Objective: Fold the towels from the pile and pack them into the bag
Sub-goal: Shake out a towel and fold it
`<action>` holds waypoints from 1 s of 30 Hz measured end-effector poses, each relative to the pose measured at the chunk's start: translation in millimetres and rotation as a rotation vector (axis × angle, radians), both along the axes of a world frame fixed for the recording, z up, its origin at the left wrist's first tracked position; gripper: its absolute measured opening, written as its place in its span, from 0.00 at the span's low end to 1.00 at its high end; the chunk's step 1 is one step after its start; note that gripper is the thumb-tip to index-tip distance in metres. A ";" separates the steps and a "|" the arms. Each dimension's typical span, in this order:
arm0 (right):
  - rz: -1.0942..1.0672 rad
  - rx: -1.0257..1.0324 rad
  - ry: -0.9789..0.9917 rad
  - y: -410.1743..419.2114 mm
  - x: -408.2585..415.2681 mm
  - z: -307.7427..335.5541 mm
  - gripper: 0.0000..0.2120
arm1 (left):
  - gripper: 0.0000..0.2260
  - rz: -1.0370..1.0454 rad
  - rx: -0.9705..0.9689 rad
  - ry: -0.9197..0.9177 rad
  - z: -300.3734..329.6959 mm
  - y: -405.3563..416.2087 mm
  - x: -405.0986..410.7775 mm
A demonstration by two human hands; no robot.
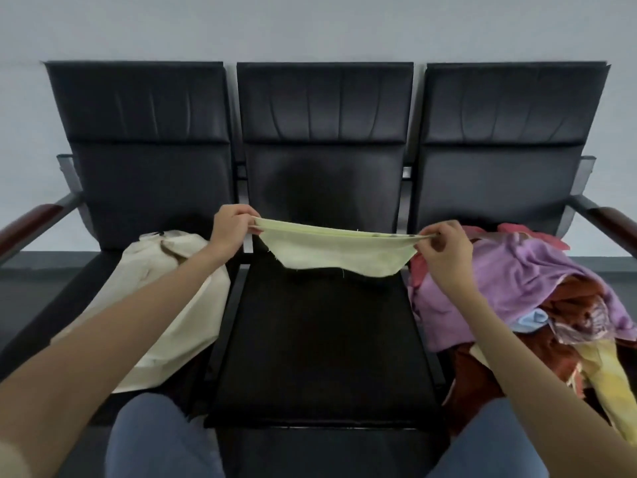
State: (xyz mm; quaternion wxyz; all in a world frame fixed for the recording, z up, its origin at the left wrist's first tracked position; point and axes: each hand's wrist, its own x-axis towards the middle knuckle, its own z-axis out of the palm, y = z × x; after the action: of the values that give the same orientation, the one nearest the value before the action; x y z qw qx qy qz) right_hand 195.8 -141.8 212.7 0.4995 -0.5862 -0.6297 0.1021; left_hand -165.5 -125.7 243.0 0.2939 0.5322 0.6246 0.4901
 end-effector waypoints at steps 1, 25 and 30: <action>0.013 -0.012 0.000 -9.0 0.5 -14.4 0.06 | 0.17 -0.009 -0.036 0.003 -16.1 -4.6 -1.9; 0.264 -0.655 0.202 -123.8 16.8 -196.4 0.14 | 0.21 -0.592 -0.174 0.874 -232.0 -141.3 76.7; 0.327 -0.663 0.206 -114.4 26.5 -192.7 0.17 | 0.26 -0.750 -0.124 0.757 -238.5 -120.9 164.9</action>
State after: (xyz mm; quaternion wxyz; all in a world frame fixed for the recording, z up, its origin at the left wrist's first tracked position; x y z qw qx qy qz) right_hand 222.4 -256.2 20.0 0.3204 -0.5945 -0.5942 0.4369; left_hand -0.6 -246.6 4.5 0.2341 0.8399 0.4819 0.0874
